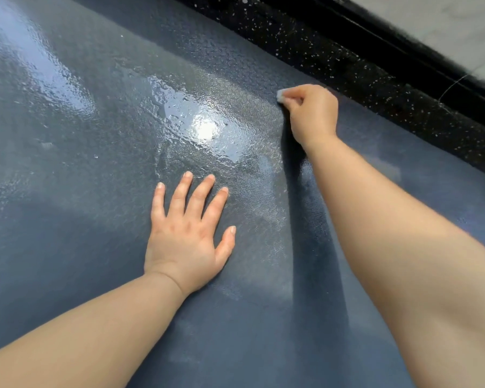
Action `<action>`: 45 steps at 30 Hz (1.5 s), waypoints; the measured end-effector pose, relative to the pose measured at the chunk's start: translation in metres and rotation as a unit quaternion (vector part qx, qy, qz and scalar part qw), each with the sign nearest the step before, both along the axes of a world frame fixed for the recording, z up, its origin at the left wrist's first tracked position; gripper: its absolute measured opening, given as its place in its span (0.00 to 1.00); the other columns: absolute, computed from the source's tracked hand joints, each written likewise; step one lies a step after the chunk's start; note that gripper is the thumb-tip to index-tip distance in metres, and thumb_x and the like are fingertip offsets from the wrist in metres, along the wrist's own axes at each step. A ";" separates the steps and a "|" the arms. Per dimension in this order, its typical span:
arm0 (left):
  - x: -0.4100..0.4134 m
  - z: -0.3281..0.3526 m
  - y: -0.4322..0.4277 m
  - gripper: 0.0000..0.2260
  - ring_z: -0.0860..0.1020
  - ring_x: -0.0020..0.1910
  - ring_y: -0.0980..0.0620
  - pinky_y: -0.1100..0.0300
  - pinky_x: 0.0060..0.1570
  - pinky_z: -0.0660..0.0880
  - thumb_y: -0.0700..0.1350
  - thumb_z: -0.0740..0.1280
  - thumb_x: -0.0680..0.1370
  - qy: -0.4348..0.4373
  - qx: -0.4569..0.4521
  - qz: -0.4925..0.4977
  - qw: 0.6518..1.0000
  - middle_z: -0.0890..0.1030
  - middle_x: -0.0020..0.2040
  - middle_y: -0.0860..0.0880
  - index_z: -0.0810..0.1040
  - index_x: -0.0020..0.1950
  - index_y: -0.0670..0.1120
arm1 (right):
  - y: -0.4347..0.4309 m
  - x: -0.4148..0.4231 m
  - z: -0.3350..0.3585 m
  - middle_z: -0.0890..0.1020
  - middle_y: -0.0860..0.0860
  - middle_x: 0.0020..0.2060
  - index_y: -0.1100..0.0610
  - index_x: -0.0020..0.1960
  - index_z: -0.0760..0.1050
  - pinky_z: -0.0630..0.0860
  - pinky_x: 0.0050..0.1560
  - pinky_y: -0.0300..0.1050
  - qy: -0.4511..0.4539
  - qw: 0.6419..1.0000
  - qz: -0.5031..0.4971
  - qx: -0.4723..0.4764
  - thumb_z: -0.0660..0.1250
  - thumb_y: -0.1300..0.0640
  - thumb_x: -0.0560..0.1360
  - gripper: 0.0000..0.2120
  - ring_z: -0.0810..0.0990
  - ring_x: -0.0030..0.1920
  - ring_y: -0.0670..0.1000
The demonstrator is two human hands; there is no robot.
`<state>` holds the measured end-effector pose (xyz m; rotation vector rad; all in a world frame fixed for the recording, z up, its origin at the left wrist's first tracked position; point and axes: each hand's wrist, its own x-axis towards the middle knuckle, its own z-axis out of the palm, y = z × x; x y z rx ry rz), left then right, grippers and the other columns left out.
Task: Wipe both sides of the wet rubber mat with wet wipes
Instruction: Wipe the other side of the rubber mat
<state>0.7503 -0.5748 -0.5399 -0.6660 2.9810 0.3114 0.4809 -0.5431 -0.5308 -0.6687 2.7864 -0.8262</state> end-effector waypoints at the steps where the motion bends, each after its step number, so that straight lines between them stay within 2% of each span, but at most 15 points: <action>1: 0.000 0.000 0.000 0.28 0.68 0.69 0.37 0.33 0.65 0.61 0.57 0.52 0.75 0.001 -0.002 0.000 1.000 0.73 0.68 0.43 0.74 0.67 0.45 | -0.001 0.000 0.001 0.82 0.43 0.48 0.49 0.50 0.83 0.68 0.56 0.32 0.001 1.000 0.020 -0.008 0.68 0.51 0.74 0.08 0.78 0.51 0.43; 4: -0.001 -0.001 0.000 0.27 0.67 0.69 0.37 0.33 0.66 0.60 0.57 0.52 0.75 0.005 0.000 0.001 1.000 0.73 0.68 0.43 0.74 0.68 0.45 | 0.015 -0.029 0.008 0.82 0.45 0.46 0.50 0.50 0.82 0.65 0.45 0.27 0.031 0.993 -0.102 -0.058 0.67 0.48 0.74 0.10 0.77 0.49 0.43; 6: -0.001 -0.001 -0.001 0.27 0.68 0.69 0.37 0.33 0.66 0.60 0.57 0.52 0.75 0.006 -0.003 0.000 1.000 0.73 0.68 0.43 0.74 0.68 0.45 | 0.027 -0.050 0.009 0.81 0.50 0.53 0.52 0.52 0.81 0.66 0.49 0.27 0.017 0.979 -0.192 -0.061 0.66 0.50 0.75 0.09 0.76 0.57 0.45; 8: -0.001 -0.002 -0.001 0.27 0.68 0.69 0.37 0.32 0.65 0.60 0.57 0.52 0.75 0.008 -0.005 -0.001 1.000 0.73 0.68 0.43 0.74 0.67 0.45 | 0.031 -0.058 0.002 0.79 0.51 0.56 0.54 0.54 0.80 0.68 0.54 0.31 -0.016 0.977 -0.207 -0.053 0.66 0.52 0.75 0.10 0.76 0.58 0.47; 12: -0.001 -0.002 0.000 0.27 0.68 0.68 0.37 0.33 0.65 0.61 0.57 0.52 0.75 0.012 -0.007 0.001 1.000 0.73 0.68 0.43 0.75 0.67 0.45 | 0.023 -0.037 0.001 0.79 0.48 0.56 0.53 0.58 0.79 0.67 0.52 0.30 -0.013 0.989 -0.150 -0.011 0.64 0.55 0.77 0.11 0.76 0.55 0.45; 16: 0.000 -0.004 -0.001 0.27 0.68 0.69 0.38 0.34 0.67 0.59 0.57 0.52 0.75 0.021 -0.005 0.005 1.000 0.73 0.68 0.43 0.74 0.68 0.45 | 0.031 0.036 0.007 0.82 0.54 0.49 0.53 0.52 0.82 0.68 0.54 0.40 0.041 0.997 0.060 0.017 0.66 0.54 0.75 0.08 0.78 0.54 0.53; 20: 0.000 -0.004 -0.001 0.27 0.68 0.69 0.39 0.34 0.67 0.60 0.54 0.52 0.74 0.025 -0.003 0.013 1.000 0.73 0.68 0.44 0.74 0.67 0.43 | 0.055 0.101 0.010 0.80 0.53 0.44 0.54 0.49 0.83 0.70 0.50 0.39 -0.033 0.980 0.195 -0.024 0.69 0.56 0.74 0.06 0.78 0.46 0.51; 22: 0.000 -0.004 0.000 0.27 0.68 0.69 0.39 0.35 0.67 0.60 0.54 0.52 0.74 0.024 0.001 0.017 1.000 0.73 0.68 0.44 0.74 0.67 0.42 | 0.057 0.091 0.015 0.81 0.53 0.44 0.54 0.50 0.83 0.68 0.49 0.33 -0.032 0.983 0.178 -0.039 0.70 0.56 0.73 0.07 0.77 0.46 0.49; 25: 0.000 -0.004 0.000 0.27 0.68 0.69 0.39 0.35 0.67 0.59 0.53 0.51 0.74 0.029 0.002 0.018 0.999 0.73 0.68 0.44 0.74 0.67 0.42 | 0.046 0.044 0.019 0.82 0.49 0.50 0.50 0.53 0.82 0.65 0.50 0.27 0.020 0.999 0.018 -0.046 0.68 0.53 0.74 0.09 0.76 0.51 0.43; 28: 0.000 -0.003 0.000 0.28 0.67 0.70 0.40 0.35 0.68 0.58 0.53 0.51 0.73 0.035 0.011 0.020 0.999 0.73 0.68 0.44 0.74 0.67 0.42 | 0.035 0.011 0.010 0.80 0.48 0.56 0.50 0.57 0.80 0.68 0.57 0.34 0.024 0.998 -0.058 -0.004 0.64 0.51 0.77 0.12 0.76 0.57 0.46; 32: 0.001 -0.003 -0.002 0.28 0.67 0.70 0.40 0.36 0.68 0.57 0.53 0.51 0.72 0.056 0.035 0.026 0.997 0.73 0.68 0.45 0.74 0.67 0.42 | 0.028 0.044 0.001 0.81 0.50 0.55 0.50 0.56 0.80 0.70 0.57 0.42 0.027 0.999 -0.023 0.026 0.65 0.51 0.77 0.11 0.78 0.56 0.50; 35: 0.003 -0.002 -0.003 0.27 0.67 0.70 0.41 0.37 0.69 0.56 0.51 0.51 0.73 0.089 0.063 0.038 0.993 0.73 0.68 0.45 0.74 0.66 0.41 | 0.046 0.118 -0.002 0.80 0.55 0.47 0.53 0.52 0.82 0.71 0.49 0.45 0.059 0.996 0.066 -0.005 0.67 0.53 0.76 0.08 0.79 0.48 0.56; 38: 0.004 -0.003 -0.005 0.27 0.66 0.71 0.42 0.40 0.71 0.53 0.51 0.50 0.73 0.123 0.089 0.048 0.987 0.73 0.68 0.46 0.74 0.66 0.41 | 0.075 0.193 0.002 0.78 0.53 0.39 0.54 0.47 0.83 0.71 0.40 0.44 0.068 0.991 0.111 -0.032 0.69 0.56 0.74 0.05 0.78 0.39 0.55; 41: 0.006 -0.003 -0.008 0.28 0.64 0.72 0.44 0.43 0.72 0.50 0.52 0.48 0.73 0.133 0.095 0.045 0.985 0.72 0.69 0.47 0.74 0.67 0.43 | 0.093 0.215 0.012 0.78 0.52 0.39 0.55 0.47 0.84 0.72 0.40 0.41 0.013 0.985 0.165 -0.036 0.69 0.57 0.73 0.06 0.78 0.38 0.53; 45: 0.007 -0.005 -0.009 0.30 0.57 0.75 0.48 0.47 0.72 0.43 0.56 0.48 0.72 0.087 0.071 0.026 0.993 0.66 0.73 0.49 0.69 0.71 0.46 | 0.094 0.155 0.021 0.79 0.57 0.45 0.59 0.52 0.82 0.66 0.51 0.32 0.041 0.997 0.039 -0.049 0.68 0.63 0.73 0.08 0.78 0.47 0.54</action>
